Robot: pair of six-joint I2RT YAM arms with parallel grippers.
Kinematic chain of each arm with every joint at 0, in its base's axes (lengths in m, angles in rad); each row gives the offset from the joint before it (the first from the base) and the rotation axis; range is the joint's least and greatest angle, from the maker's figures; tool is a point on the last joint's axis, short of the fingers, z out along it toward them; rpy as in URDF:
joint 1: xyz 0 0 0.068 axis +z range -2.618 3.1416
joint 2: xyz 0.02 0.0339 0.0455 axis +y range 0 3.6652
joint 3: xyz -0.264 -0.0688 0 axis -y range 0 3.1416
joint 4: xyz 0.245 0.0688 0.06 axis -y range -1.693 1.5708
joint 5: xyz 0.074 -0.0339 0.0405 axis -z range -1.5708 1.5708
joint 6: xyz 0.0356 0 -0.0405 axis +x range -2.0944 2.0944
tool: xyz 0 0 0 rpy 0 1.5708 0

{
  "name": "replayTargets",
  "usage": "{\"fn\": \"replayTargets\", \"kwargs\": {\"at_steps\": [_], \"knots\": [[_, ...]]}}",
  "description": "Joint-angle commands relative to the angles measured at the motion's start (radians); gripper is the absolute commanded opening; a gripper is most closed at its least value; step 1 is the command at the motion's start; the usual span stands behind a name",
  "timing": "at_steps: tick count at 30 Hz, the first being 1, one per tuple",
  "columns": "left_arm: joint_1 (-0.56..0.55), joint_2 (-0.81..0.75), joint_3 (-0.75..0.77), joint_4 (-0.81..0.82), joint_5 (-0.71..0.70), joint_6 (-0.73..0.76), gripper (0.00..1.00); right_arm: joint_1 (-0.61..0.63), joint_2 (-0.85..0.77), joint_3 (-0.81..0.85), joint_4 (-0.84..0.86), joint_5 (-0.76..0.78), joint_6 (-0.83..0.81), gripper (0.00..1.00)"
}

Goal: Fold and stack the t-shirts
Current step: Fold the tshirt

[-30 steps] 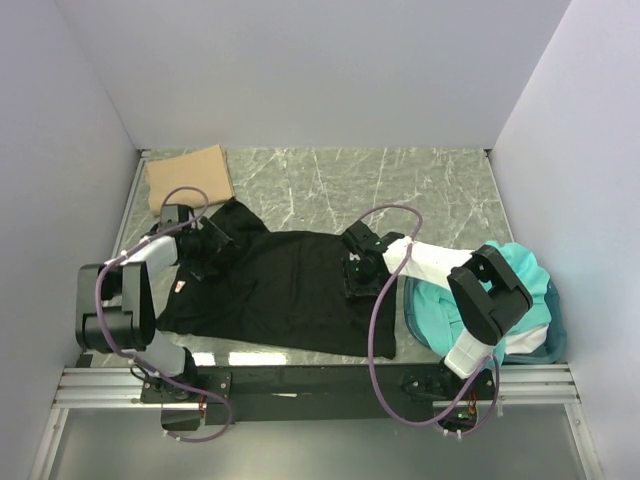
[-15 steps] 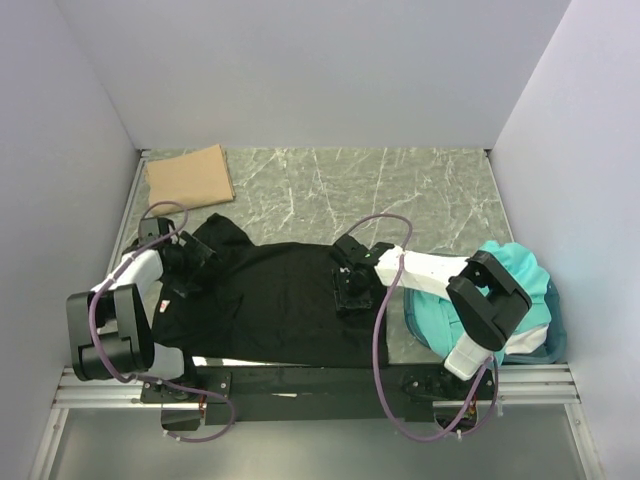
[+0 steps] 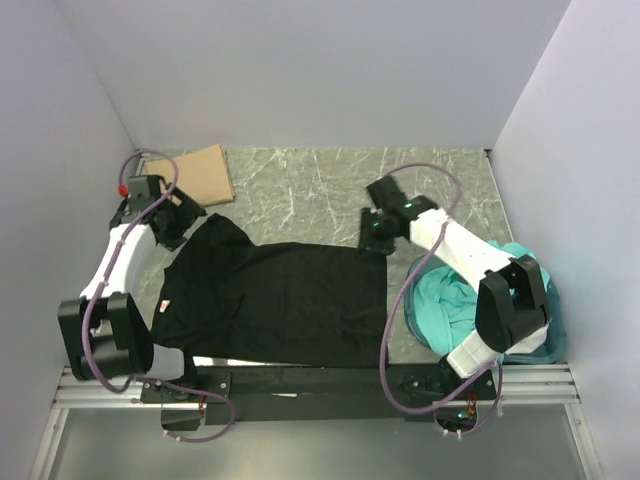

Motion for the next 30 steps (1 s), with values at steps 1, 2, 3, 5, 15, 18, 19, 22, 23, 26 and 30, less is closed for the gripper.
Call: {"fn": "replayTargets", "kwargs": {"at_steps": [1, 2, 3, 5, 15, 18, 19, 22, 23, 26, 30], "knots": [[-0.069, 0.091, 0.078, 0.019, -0.093, -0.017, 0.88, -0.113, 0.02, 0.03, -0.008, -0.005, -0.11, 0.48], [-0.098, 0.117, 0.123, 0.015, -0.096, -0.022, 0.88, -0.163, 0.039, 0.033, -0.002, -0.023, -0.126, 0.48], [-0.106, 0.144, 0.144, 0.006, -0.096, -0.027, 0.88, -0.182, 0.049, 0.033, 0.004, -0.032, -0.153, 0.48], [-0.124, 0.207, 0.198, 0.006, -0.096, -0.042, 0.88, -0.232, 0.08, 0.024, 0.027, -0.057, -0.176, 0.48], [-0.138, 0.326, 0.296, -0.011, -0.089, -0.039, 0.87, -0.335, 0.211, 0.005, 0.095, -0.136, -0.261, 0.48], [-0.143, 0.323, 0.278, 0.004, -0.081, -0.045, 0.86, -0.349, 0.263, 0.039, 0.093, -0.156, -0.271, 0.48], [-0.144, 0.323, 0.264, 0.013, -0.081, -0.051, 0.86, -0.354, 0.279, 0.053, 0.093, -0.172, -0.268, 0.48], [-0.144, 0.317, 0.244, 0.022, -0.078, -0.07, 0.86, -0.355, 0.306, 0.069, 0.095, -0.196, -0.265, 0.48], [-0.144, 0.315, 0.238, 0.028, -0.069, -0.071, 0.86, -0.357, 0.313, 0.076, 0.1, -0.202, -0.262, 0.47], [-0.144, 0.32, 0.236, 0.03, -0.056, -0.064, 0.85, -0.355, 0.342, 0.096, 0.097, -0.209, -0.264, 0.47], [-0.146, 0.359, 0.273, -0.002, -0.064, -0.027, 0.85, -0.355, 0.353, 0.094, 0.096, -0.21, -0.268, 0.47]]}}
